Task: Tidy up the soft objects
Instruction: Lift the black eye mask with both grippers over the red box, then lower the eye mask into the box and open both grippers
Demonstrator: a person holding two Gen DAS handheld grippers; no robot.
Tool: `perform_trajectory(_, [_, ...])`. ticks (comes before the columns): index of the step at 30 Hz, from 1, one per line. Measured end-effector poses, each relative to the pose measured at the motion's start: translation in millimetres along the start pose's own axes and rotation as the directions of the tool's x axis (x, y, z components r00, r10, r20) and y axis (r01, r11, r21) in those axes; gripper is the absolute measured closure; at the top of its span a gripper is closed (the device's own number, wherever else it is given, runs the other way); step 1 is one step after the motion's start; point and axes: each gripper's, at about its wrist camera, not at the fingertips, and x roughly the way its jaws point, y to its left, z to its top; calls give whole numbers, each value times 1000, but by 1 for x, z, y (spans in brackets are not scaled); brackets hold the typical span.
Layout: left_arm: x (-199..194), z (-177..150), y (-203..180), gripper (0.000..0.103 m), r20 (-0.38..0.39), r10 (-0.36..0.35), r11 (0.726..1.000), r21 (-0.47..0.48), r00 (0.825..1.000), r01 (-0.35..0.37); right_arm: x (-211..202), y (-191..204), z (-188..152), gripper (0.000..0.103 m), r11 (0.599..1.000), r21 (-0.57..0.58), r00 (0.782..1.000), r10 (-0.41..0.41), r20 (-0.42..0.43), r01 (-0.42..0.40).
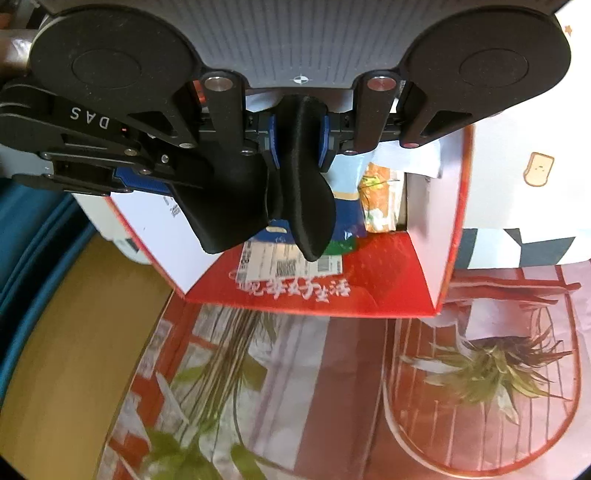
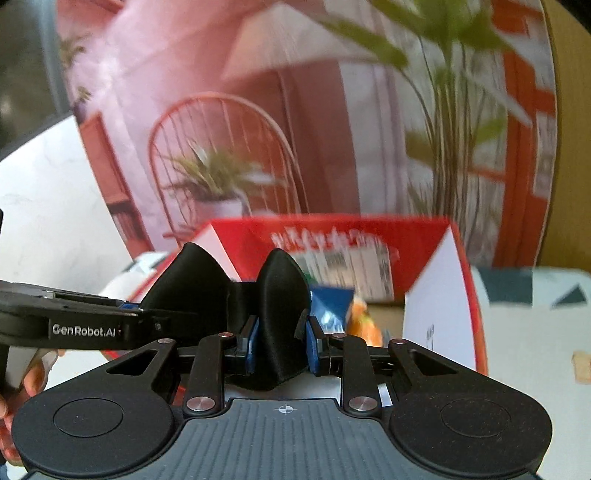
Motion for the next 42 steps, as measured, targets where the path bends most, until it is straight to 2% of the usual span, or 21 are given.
perform_trajectory(9, [12,1,0,80,-22,-4,1000,7,1000,4,14,-16,-6,80,998,62,998,-21,-57,25])
perform_trajectory(10, [13,2,0,77,-17,-3,1000,11,1000,3,14,-17,-7,80,997,65,998,-25,-61,29])
perform_trajectory(12, [7,2,-4,61,21,20,999,43,1000,-21,13,-17,-7,79,997,68,997,-37,-65,41])
perform_trajectory(13, [3,3,-5,46,40,38,997,63,998,-41,12,-18,-7,79,996,68,997,-44,-64,48])
perform_trajectory(14, [-1,3,-6,39,60,63,994,80,996,-68,11,-18,-7,77,996,67,997,-53,-61,57])
perform_trajectory(16, [-8,4,-6,35,90,91,990,96,992,-100,8,-18,-6,74,995,55,995,-81,-56,84])
perform_trajectory(21, [-28,10,5,26,146,124,988,73,981,-135,1,-19,-4,58,988,23,988,-150,-33,150])
perform_trajectory(24, [-39,13,7,13,180,146,984,71,973,-161,-6,-17,-3,54,983,2,983,-181,-4,181])
perform_trajectory(25, [-43,14,7,9,189,152,983,72,970,-168,-9,-16,-2,49,982,-10,982,-188,6,188])
perform_trajectory(26, [-47,15,7,5,196,161,982,68,967,-177,-12,-15,-1,41,981,-15,981,-191,17,192])
perform_trajectory(30, [-65,16,6,1,217,176,981,38,960,-188,-26,-14,5,25,979,-4,978,-201,58,201])
perform_trajectory(32, [-74,14,2,0,232,196,977,35,953,-210,-35,-13,7,8,981,-1,978,-195,77,196])
perform_trajectory(34, [-84,10,-4,0,251,204,974,48,946,-223,-44,-10,9,0,983,0,978,-183,98,184])
perform_trajectory(42, [-117,-4,-28,0,277,261,957,55,925,-286,-75,4,10,0,980,34,974,-197,113,195])
